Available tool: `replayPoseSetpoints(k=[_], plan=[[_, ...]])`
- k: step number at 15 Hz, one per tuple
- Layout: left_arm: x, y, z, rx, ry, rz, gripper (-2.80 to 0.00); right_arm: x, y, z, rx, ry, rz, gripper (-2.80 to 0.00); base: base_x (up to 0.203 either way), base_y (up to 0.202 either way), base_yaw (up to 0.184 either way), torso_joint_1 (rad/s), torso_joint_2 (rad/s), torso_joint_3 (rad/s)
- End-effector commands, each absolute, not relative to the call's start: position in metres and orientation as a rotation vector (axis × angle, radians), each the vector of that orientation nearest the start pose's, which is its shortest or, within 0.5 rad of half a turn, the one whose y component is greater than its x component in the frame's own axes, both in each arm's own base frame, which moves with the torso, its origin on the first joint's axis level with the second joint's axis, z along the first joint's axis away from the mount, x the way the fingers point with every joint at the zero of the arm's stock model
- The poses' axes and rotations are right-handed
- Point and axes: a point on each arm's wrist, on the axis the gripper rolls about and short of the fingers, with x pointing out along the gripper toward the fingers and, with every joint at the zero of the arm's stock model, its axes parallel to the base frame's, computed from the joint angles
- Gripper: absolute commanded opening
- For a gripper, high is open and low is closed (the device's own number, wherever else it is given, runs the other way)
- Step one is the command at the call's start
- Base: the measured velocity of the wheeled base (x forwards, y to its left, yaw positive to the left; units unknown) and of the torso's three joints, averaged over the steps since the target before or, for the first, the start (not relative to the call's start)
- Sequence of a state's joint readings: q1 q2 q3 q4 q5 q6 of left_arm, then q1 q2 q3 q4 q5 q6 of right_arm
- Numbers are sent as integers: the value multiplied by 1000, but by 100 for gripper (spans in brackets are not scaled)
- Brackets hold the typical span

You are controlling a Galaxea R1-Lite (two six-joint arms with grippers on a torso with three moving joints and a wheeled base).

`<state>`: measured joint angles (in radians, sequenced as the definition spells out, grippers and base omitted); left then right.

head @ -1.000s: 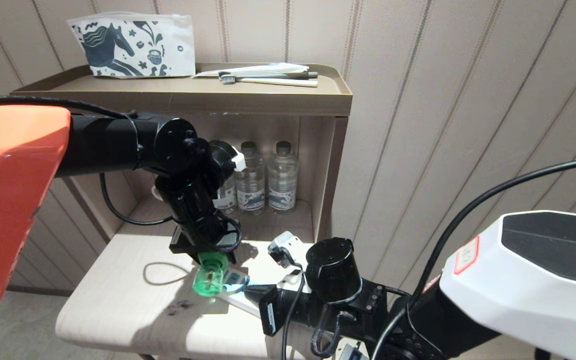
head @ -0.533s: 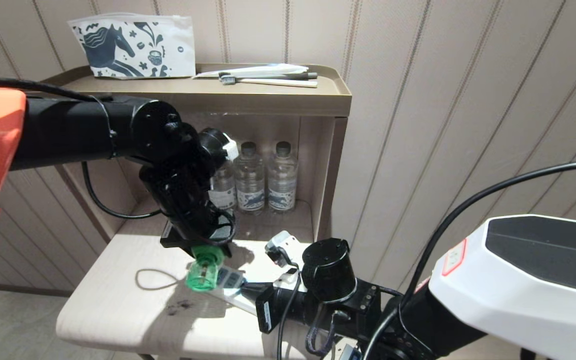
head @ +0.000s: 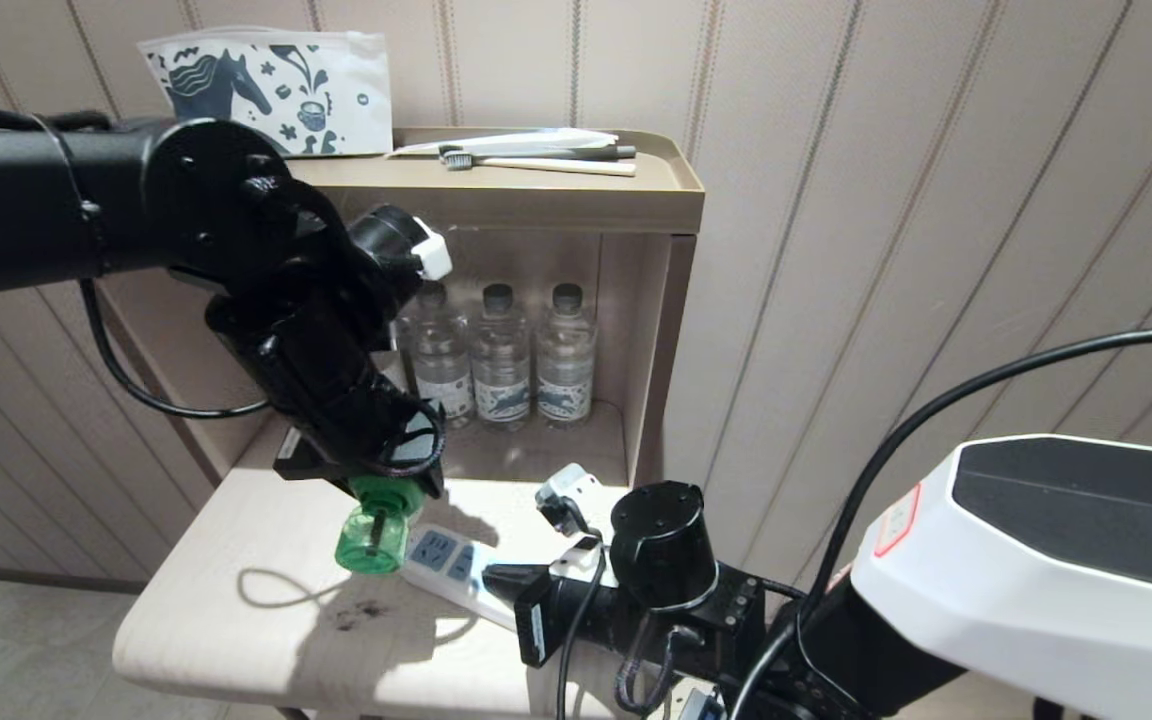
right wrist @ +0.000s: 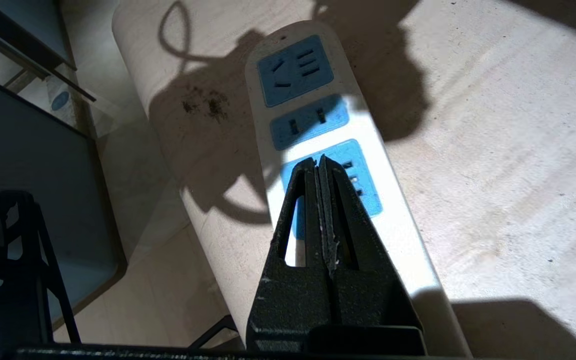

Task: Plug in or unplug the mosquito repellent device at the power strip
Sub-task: Hold the socket with your right hand and unplug it with your left hand, then place the mosquito repellent liquid on the table

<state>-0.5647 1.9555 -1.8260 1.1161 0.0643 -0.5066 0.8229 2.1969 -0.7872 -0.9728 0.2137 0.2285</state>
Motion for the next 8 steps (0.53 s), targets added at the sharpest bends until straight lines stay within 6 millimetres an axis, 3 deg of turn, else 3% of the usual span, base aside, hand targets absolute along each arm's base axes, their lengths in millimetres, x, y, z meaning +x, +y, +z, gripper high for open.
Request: replayPoseSetpoints(k=[1,4,8], plan=[[260,-163,256,-74,1207,-135,-280,251,271,47,83,517,957,-280,0,0,0,0,0,0],[228,-141,284,-102,1152,-155,-280,250,266,67,104,456,964,-280,0,0,0,0,0,0],[187,-116,310,-140,1068,-186,-280,244,263,114,144,335,989,-280,0,0,0,0,0,0]])
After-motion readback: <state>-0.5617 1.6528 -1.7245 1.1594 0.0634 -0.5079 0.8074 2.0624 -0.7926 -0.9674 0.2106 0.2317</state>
